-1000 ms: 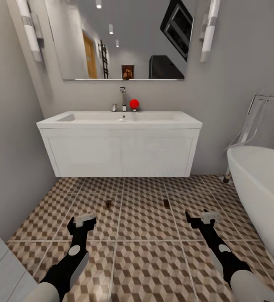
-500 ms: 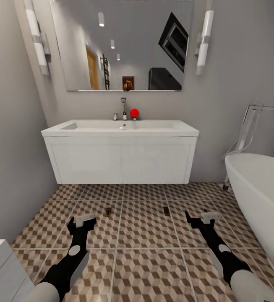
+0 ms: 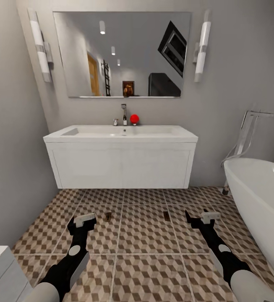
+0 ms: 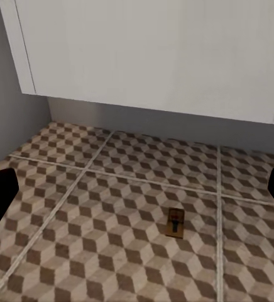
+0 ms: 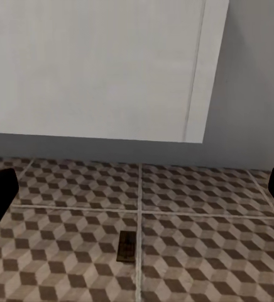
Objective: Take the four mousetraps from the cabinet in the bathroom and place them on the bathroom floor. Make sure all four end up on the same floor surface, and ensure that at least two of them are either under or directly next to the same bathroom sink.
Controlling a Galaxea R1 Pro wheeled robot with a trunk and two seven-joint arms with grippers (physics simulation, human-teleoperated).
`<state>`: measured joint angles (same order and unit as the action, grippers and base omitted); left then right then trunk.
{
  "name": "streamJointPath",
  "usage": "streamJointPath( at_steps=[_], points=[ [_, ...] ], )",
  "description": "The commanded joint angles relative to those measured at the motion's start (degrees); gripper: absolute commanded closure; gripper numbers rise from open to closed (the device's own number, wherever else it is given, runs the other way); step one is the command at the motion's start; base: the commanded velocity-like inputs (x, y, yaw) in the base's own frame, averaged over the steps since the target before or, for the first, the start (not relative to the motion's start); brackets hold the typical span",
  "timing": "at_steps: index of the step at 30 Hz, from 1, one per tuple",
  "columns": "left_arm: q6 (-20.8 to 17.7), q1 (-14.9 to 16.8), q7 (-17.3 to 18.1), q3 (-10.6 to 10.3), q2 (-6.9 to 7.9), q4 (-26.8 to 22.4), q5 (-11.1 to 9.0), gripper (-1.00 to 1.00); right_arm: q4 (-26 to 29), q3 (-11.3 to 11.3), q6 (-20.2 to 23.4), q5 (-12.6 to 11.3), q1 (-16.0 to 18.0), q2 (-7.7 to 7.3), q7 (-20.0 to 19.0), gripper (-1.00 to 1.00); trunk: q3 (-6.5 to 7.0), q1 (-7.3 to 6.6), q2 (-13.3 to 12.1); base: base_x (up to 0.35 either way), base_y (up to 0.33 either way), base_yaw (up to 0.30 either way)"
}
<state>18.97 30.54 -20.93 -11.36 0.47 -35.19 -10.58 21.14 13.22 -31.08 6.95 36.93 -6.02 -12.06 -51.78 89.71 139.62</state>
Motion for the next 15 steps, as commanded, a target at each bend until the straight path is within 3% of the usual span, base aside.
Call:
streamJointPath(
  at_steps=[1,15],
  points=[
    [0.28,0.05,-0.37,-0.42,0.06,0.03,-0.58,-1.00,-0.04,0.49,-0.21,0.58,0.05,0.04,-0.24,-1.00,0.13,-0.24,-0.39,0.000,0.000,0.000],
    [0.28,0.05,-0.35,-0.42,0.06,0.03,-0.58,-1.00,-0.04,0.49,-0.21,0.55,0.05,0.04,-0.24,-1.00,2.64,-3.31,-6.01,0.000,0.000,0.000]
  ],
)
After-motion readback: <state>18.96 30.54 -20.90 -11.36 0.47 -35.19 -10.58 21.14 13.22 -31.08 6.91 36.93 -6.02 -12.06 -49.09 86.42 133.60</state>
